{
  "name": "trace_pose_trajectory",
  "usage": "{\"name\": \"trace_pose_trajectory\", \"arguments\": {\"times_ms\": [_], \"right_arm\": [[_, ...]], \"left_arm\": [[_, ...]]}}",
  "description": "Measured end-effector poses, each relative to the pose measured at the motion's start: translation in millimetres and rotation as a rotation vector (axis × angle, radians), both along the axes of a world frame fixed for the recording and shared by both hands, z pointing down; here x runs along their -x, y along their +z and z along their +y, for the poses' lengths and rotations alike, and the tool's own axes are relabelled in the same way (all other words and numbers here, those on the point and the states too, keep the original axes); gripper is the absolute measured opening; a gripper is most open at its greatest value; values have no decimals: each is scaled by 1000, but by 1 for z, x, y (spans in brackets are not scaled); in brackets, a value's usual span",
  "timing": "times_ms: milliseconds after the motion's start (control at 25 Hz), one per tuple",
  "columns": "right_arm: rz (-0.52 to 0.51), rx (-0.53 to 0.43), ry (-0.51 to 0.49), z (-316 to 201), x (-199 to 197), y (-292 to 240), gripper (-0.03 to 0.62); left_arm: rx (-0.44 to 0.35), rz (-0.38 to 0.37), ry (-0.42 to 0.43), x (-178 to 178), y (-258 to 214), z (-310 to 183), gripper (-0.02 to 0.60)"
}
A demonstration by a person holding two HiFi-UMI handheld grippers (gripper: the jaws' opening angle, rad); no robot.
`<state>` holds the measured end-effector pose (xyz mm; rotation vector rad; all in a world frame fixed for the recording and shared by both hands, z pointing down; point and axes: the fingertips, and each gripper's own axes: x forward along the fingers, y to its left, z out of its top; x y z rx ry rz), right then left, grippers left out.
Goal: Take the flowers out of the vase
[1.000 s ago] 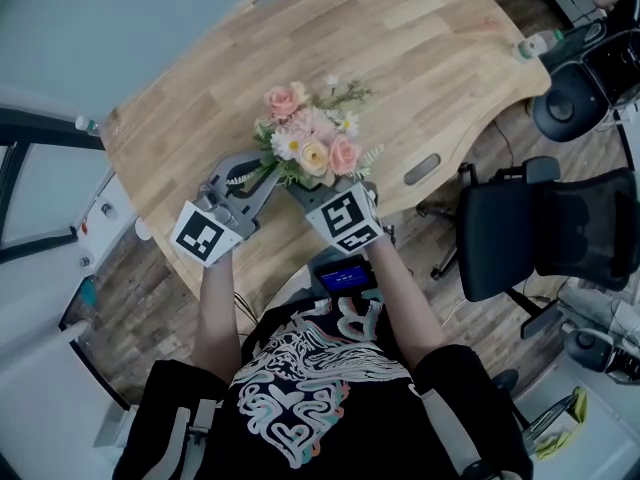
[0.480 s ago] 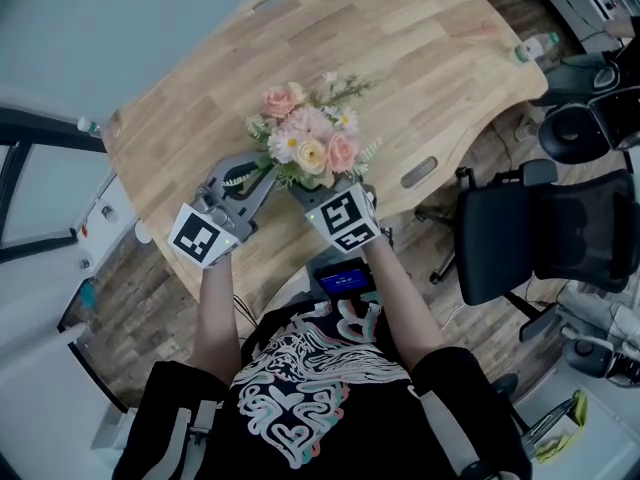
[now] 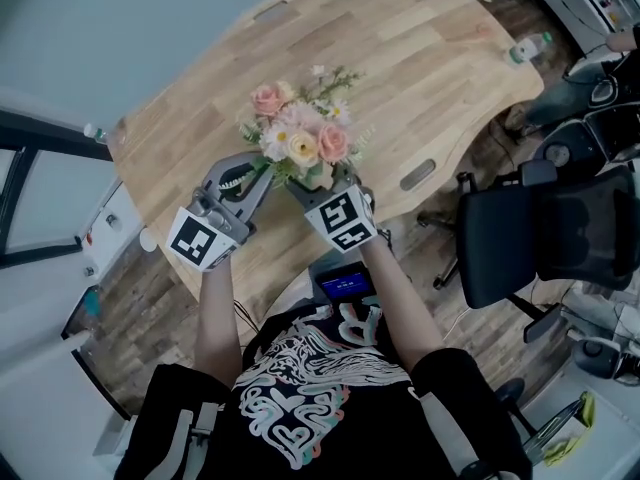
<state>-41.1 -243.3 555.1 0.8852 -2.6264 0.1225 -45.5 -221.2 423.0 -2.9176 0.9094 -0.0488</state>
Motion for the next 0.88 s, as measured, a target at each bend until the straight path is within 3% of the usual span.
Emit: {"name": "trace_pose_trajectory", "arguments": {"times_ms": [680,880], "right_arm": [[12,13,14,1,-2,0,301],[30,20,20,-2,0,-3,302]], "left_arm": [[-70,12,-35,8,-45,-4,18],[-116,-36,-24,7,-61,-2,18]]}}
